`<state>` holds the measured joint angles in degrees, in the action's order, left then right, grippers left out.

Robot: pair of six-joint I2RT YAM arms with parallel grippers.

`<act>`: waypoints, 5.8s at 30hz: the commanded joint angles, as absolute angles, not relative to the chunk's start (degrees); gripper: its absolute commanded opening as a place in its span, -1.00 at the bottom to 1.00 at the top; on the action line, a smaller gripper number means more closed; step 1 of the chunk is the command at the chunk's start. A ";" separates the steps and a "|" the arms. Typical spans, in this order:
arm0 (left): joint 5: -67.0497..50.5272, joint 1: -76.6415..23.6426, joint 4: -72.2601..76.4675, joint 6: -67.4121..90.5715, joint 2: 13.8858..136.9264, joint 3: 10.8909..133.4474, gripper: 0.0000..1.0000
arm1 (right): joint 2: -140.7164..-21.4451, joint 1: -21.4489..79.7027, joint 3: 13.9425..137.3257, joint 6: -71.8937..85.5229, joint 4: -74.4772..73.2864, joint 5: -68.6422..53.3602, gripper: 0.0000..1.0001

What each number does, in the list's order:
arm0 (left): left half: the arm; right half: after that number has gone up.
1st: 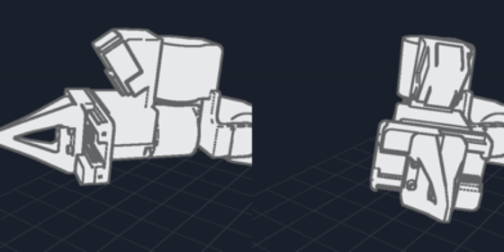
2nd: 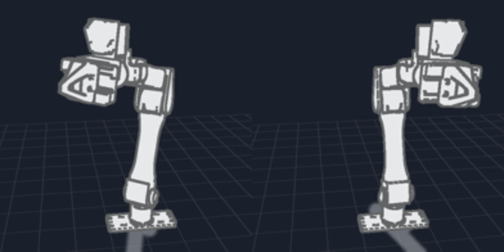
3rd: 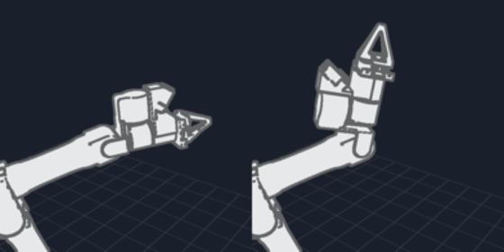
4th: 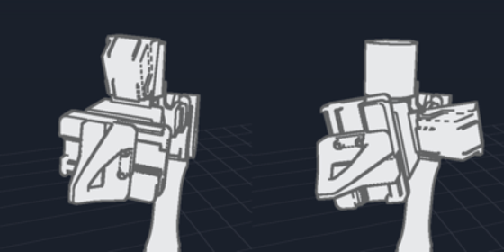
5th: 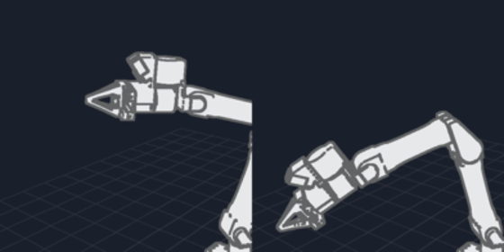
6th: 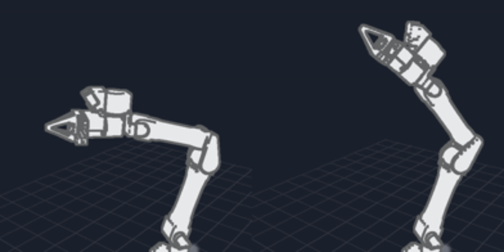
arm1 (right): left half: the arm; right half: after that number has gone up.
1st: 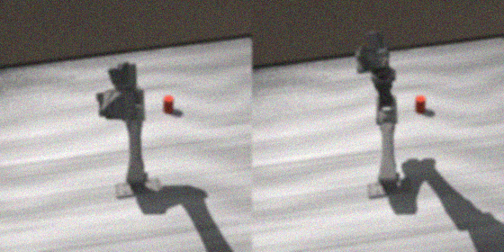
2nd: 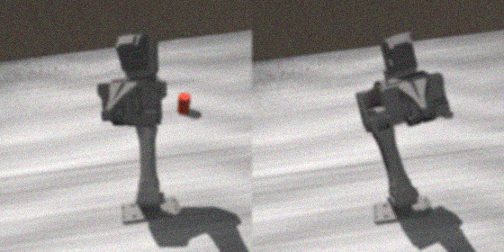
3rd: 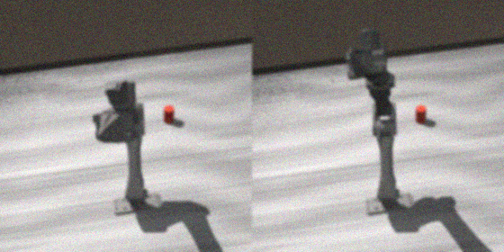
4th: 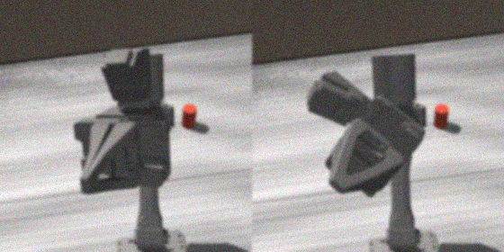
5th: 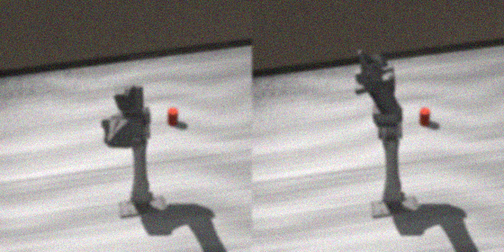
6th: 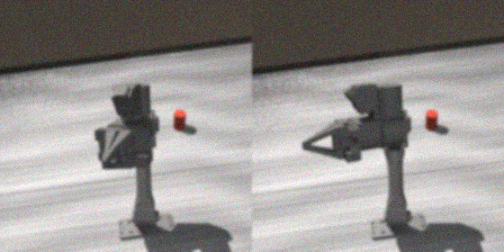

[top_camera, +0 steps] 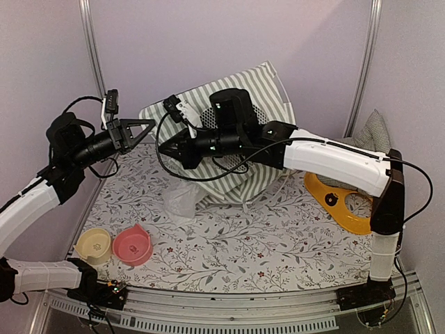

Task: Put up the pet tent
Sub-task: Insert the tent pole into the pole socket of the pet tent.

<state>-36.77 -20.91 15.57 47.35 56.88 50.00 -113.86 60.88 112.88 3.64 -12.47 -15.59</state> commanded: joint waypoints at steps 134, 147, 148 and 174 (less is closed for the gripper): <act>-31.34 -28.65 18.89 39.23 50.13 39.43 -0.75 | -118.09 60.03 120.27 10.81 -1.73 -10.53 -1.00; -20.78 -28.70 14.37 37.59 43.10 39.50 -0.46 | -116.39 60.03 117.17 10.83 -0.85 -9.70 -1.00; -19.79 -28.73 14.02 37.55 42.43 39.40 -0.46 | -116.30 60.03 117.08 10.88 -1.02 -9.64 -1.00; -12.63 -28.10 -10.27 36.77 56.33 60.35 -0.59 | -114.61 60.03 112.41 11.38 -0.14 -9.49 -1.00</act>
<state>-13.02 -28.01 -5.13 36.27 54.92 57.95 -117.40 60.25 112.27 10.74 -3.18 -9.98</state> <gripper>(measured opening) 0.204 0.019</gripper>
